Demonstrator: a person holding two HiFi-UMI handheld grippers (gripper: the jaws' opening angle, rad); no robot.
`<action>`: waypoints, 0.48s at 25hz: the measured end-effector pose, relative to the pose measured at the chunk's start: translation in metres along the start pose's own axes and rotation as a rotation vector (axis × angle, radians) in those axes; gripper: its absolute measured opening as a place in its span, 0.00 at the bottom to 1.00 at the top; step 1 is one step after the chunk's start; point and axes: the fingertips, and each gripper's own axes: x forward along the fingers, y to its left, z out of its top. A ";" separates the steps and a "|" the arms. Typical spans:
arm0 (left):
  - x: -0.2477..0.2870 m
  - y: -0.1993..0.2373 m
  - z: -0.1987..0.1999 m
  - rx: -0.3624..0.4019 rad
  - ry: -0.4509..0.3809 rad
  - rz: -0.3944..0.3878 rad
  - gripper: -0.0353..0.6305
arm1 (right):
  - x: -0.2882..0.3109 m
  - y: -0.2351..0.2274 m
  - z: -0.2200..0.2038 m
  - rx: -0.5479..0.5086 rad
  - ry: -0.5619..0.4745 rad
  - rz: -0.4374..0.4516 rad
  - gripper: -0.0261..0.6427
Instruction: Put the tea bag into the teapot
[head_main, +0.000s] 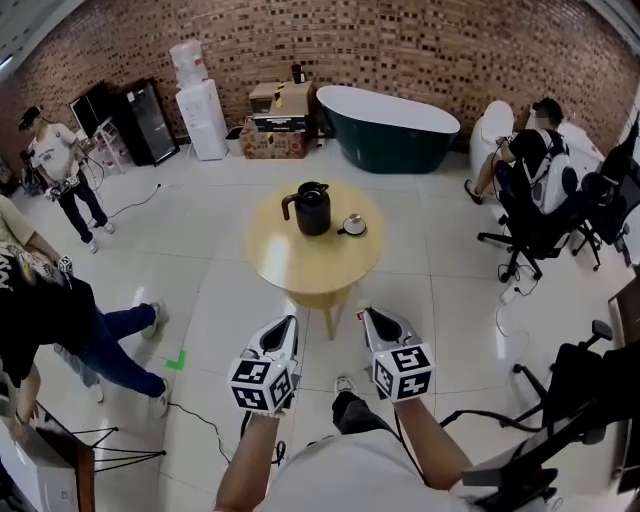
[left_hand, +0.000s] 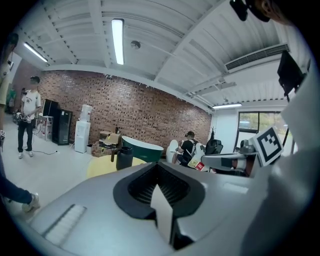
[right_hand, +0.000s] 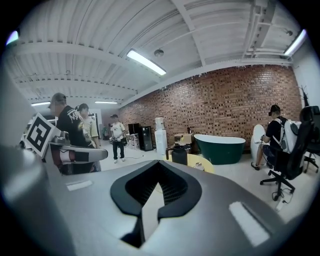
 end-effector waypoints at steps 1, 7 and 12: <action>0.008 0.004 0.002 0.002 0.001 -0.001 0.07 | 0.008 -0.004 0.003 0.000 -0.002 -0.001 0.04; 0.042 0.027 0.027 -0.004 0.002 0.009 0.07 | 0.052 -0.017 0.035 -0.014 -0.009 0.012 0.04; 0.058 0.044 0.059 0.000 0.007 0.021 0.07 | 0.082 -0.023 0.074 -0.031 -0.011 0.021 0.04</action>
